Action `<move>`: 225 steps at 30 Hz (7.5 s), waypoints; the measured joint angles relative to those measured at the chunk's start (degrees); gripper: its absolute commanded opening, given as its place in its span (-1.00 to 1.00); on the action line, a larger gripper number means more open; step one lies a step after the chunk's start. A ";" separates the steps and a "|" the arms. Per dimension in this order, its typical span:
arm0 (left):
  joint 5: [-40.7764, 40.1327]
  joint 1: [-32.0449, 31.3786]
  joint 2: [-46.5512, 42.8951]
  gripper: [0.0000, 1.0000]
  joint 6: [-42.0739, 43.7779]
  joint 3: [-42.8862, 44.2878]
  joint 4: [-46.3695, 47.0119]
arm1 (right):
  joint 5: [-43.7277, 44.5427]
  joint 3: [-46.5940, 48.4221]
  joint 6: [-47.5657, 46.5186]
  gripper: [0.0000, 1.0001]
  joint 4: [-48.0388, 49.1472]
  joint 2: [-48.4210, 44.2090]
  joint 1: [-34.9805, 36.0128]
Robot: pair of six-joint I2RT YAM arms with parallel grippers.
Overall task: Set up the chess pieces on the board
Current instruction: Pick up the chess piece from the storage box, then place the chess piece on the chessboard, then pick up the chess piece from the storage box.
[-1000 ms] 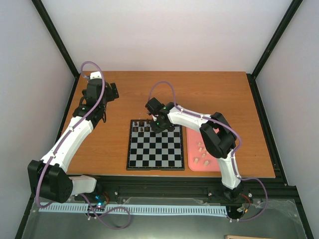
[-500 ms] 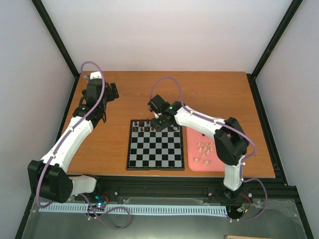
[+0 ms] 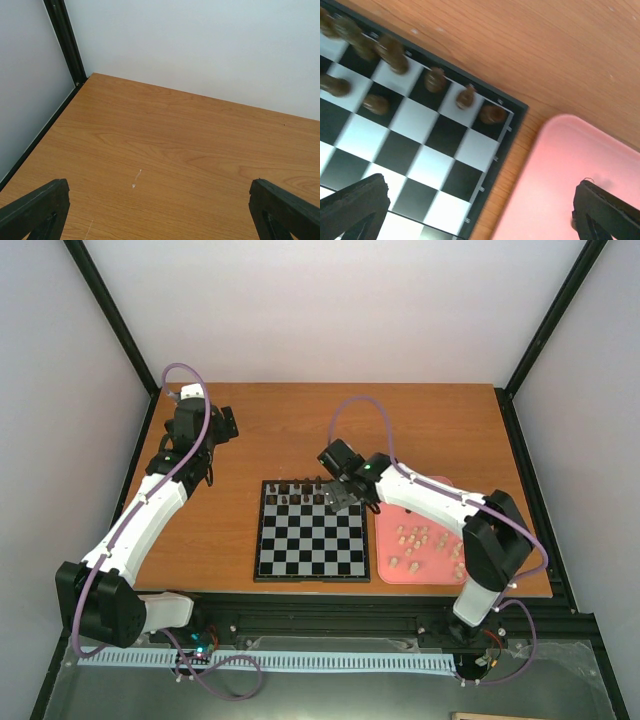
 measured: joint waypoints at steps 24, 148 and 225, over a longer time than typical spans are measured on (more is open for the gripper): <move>0.39 0.00 0.52 0.99 -0.02 0.02 0.00 | -6.97 -19.37 1.33 0.12 10.84 -6.82 -25.92; -0.07 0.00 1.07 0.99 -0.02 0.07 0.00 | -21.22 6.40 -1.36 -0.44 3.54 14.56 -4.76; 0.22 0.00 1.46 0.99 -0.02 0.11 0.00 | -16.46 -24.83 -0.42 -0.94 10.58 -8.15 -27.78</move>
